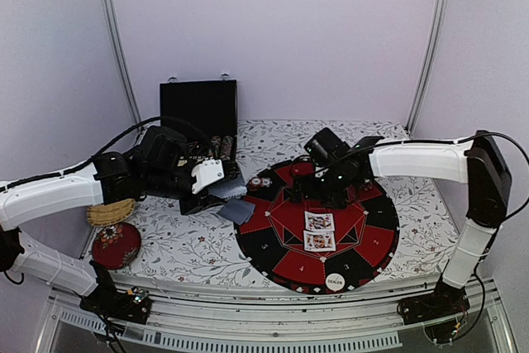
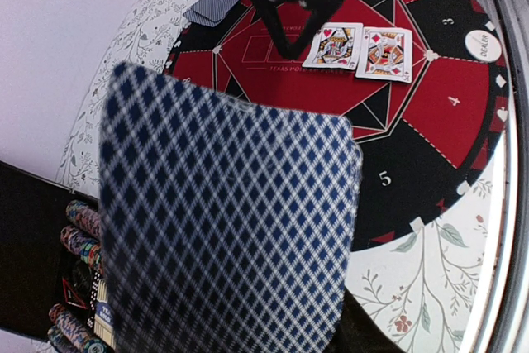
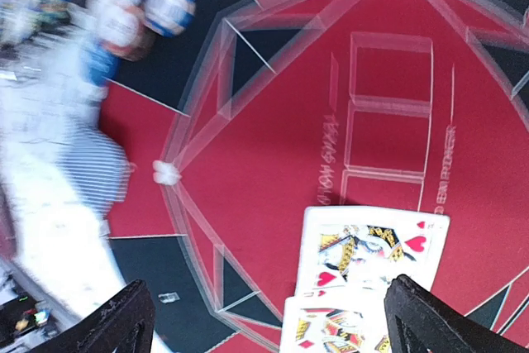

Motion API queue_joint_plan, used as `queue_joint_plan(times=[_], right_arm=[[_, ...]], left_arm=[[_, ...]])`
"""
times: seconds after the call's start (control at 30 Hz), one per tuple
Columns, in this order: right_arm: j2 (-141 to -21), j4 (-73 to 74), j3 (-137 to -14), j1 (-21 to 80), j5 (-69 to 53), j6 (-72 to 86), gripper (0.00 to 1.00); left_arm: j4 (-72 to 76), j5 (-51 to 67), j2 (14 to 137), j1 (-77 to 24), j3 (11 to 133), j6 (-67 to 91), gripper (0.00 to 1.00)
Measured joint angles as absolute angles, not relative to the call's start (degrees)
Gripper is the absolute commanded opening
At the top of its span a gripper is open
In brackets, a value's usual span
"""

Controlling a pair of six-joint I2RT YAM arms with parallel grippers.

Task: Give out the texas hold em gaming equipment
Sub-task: Flop the poker card in the community card area, then pick up the poker card from the face-down deck piles.

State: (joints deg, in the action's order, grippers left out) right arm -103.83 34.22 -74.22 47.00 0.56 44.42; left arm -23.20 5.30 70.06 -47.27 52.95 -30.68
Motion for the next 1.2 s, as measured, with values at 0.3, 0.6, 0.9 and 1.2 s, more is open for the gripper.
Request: queue_joint_plan(times=[0.3, 0.6, 0.9, 1.2], right_arm=[[-87.9, 27.4, -64.4, 37.2, -7.7, 34.3, 0.99], [-83.4, 1.8, -61.6, 43.5, -30.4, 26.3, 0.99], [-98.1, -12.5, -68.6, 52.8, -34.3, 19.7, 0.95], [-106.3, -14.4, -74.4, 54.5, -30.1, 17.1, 0.63]], left_arm=[[-23.2, 5.3, 69.8, -47.3, 52.9, -30.9, 0.47], [-23.2, 5.3, 69.8, -47.4, 52.9, -30.9, 0.47], [-23.2, 5.5, 69.8, -47.4, 52.9, -30.9, 0.47], [-23.2, 5.6, 69.8, -47.4, 52.9, -30.9, 0.47]])
